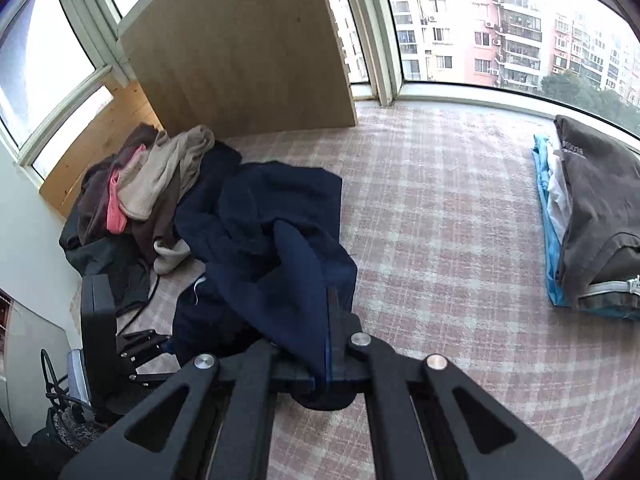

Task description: Fold clothes

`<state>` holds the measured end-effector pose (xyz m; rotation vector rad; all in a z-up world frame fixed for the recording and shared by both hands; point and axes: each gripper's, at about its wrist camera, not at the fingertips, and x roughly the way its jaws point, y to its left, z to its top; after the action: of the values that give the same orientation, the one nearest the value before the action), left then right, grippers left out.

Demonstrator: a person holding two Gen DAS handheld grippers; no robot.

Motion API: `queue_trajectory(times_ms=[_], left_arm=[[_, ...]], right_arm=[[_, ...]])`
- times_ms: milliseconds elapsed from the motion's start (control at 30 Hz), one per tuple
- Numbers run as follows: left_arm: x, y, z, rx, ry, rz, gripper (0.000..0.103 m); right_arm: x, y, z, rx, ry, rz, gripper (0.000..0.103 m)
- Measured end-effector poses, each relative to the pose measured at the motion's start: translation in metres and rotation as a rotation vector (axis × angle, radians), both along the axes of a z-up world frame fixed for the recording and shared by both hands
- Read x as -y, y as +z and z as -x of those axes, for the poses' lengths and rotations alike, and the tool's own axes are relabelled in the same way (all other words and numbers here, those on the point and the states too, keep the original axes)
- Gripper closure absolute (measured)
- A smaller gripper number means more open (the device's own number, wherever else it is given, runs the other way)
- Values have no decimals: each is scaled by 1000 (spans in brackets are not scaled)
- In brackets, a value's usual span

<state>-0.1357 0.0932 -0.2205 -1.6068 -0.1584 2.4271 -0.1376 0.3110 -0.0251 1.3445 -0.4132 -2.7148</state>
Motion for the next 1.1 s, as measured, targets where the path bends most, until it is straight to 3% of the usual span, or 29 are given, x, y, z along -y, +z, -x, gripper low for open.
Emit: queue_trajectory(times_ms=[133,400,567,733,900,967,1000,1100], left_arm=[[-1,54,-11,-142,-74,16,71],[5,233,-38,-512,-128,-8,83],[-2,359,-53,-762,-171,25,84],[7,458,-64,-876,-176,31,84],[1,513,-105,-975,-224,68,84],[1,515,-109,-957,-247,61,83],[0,516,-111,-947,-259,57,83],[4,478,-97,-813,-320,1,80]], right_arm=[[-8,47,-15,-134,-50,-7,101],[-15,191,-57,-457,-105,15,101],[-2,293,-73,-616,-85,-74,101],[-1,380,-80,-706,-83,-69,101],[20,438,-111,-801,-96,-187,101],[26,447,-115,-786,-102,-219,101],[21,422,-105,-722,-97,-208,101],[8,347,-76,-528,-84,-172,100]])
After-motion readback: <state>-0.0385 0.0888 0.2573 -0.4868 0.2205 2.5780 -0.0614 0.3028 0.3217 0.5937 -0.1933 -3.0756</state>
